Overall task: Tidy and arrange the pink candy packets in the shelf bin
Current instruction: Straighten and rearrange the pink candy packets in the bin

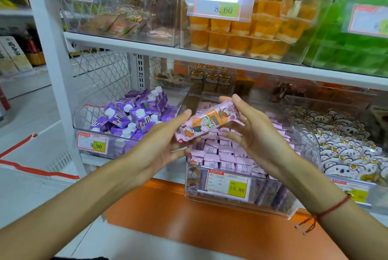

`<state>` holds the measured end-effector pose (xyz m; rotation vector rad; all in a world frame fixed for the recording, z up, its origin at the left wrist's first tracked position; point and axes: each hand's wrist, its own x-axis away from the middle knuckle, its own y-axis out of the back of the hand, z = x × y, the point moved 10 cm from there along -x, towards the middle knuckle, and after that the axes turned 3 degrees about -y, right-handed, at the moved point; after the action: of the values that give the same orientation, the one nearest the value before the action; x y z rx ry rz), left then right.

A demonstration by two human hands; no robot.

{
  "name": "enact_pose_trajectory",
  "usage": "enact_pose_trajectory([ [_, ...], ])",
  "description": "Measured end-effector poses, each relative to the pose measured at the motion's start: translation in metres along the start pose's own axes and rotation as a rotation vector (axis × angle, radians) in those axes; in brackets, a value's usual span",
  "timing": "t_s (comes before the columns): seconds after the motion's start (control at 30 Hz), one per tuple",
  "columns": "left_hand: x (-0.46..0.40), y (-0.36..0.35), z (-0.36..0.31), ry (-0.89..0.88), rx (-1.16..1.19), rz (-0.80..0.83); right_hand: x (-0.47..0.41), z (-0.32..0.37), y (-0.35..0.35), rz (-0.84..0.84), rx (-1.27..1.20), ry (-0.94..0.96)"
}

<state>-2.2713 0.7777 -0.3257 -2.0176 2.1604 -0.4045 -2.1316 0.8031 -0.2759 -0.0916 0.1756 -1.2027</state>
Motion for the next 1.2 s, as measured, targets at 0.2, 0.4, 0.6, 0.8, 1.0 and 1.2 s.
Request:
enact_pose_trajectory([
  [0.2, 0.001, 0.002, -0.018, -0.131, -0.063, -0.042, -0.002, -0.011, 0.01, -0.088, -0.121, -0.043],
  [0.4, 0.024, 0.019, -0.072, -0.676, -0.413, -0.247, -0.001, -0.007, 0.009, -0.109, 0.535, 0.104],
  [0.6, 0.035, -0.002, -0.085, -0.885, -0.853, -0.161, 0.004, -0.023, -0.001, 0.017, 1.379, 0.268],
  [0.8, 0.029, -0.034, -0.089, -0.969, -1.365, 0.023, 0.004, -0.011, -0.001, -0.056, 1.414, 0.296],
  [1.0, 0.006, -0.055, -0.061, -0.915, -1.605, 0.158, 0.001, -0.014, 0.005, -0.032, 1.324, 0.251],
  [1.2, 0.004, -0.052, -0.028, -0.954, -1.853, 0.21, 0.006, -0.017, 0.004, -0.02, 1.313, 0.26],
])
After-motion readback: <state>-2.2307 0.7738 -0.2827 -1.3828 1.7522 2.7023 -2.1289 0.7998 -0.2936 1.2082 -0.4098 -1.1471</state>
